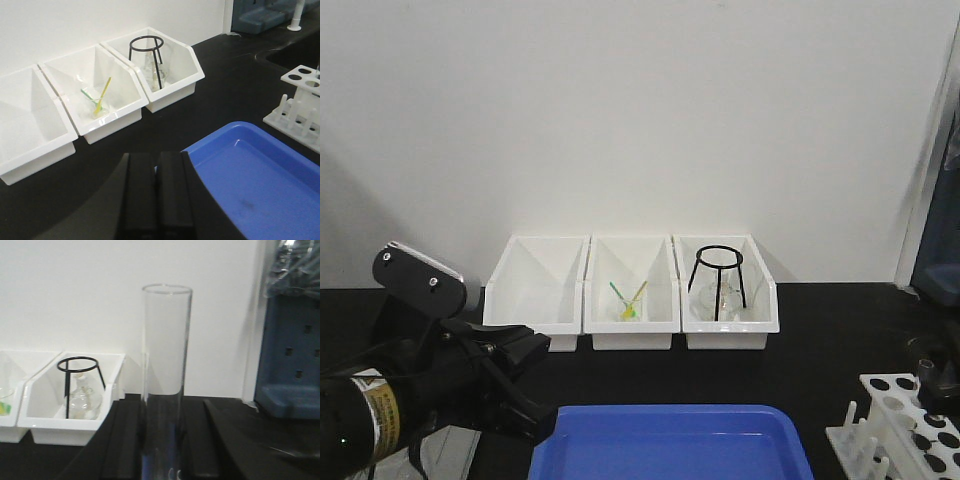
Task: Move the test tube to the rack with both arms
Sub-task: 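Carry the test tube with the right gripper above the white rack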
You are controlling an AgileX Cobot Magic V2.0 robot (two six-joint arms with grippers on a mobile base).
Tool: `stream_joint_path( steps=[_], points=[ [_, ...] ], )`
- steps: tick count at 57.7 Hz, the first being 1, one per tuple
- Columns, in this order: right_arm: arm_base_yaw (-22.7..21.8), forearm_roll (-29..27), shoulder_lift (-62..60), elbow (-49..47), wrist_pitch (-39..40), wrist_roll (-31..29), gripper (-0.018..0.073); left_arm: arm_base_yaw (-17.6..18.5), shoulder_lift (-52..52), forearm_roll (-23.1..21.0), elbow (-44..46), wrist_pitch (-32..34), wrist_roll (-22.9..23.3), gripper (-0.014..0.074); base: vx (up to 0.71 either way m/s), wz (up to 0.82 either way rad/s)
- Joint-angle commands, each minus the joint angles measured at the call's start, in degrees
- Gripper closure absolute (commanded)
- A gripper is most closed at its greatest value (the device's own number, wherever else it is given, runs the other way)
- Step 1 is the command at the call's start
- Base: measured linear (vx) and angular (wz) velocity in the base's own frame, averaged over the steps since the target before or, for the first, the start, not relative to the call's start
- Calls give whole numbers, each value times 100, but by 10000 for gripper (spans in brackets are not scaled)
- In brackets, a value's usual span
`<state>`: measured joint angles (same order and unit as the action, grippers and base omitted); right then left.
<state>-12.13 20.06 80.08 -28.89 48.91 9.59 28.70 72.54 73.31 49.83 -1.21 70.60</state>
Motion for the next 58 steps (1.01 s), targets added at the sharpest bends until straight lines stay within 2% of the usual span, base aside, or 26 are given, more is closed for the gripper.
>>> stream_joint_path(
  steps=[1,18,23,29,36,58],
  points=[
    [-45,171,5,-190,808,49,570,20,-172,-47,153,9,-12,603,0,0],
    [-45,65,83,-184,814,58,570,20,-172,-47,153,9,-12,603,0,0],
    [-45,-270,83,-42,873,-2,570,20,-172,-47,153,9,-12,603,0,0],
    [-45,-794,75,374,1538,-138,570,20,-172,-47,153,3,-7,603,0,0],
    [-45,-605,75,631,1987,-114,570,20,-172,-47,153,3,-7,603,0,0],
    [-45,-555,481,568,2153,-114,570,20,-172,-53,153,9,-7,603,0,0]
  ],
)
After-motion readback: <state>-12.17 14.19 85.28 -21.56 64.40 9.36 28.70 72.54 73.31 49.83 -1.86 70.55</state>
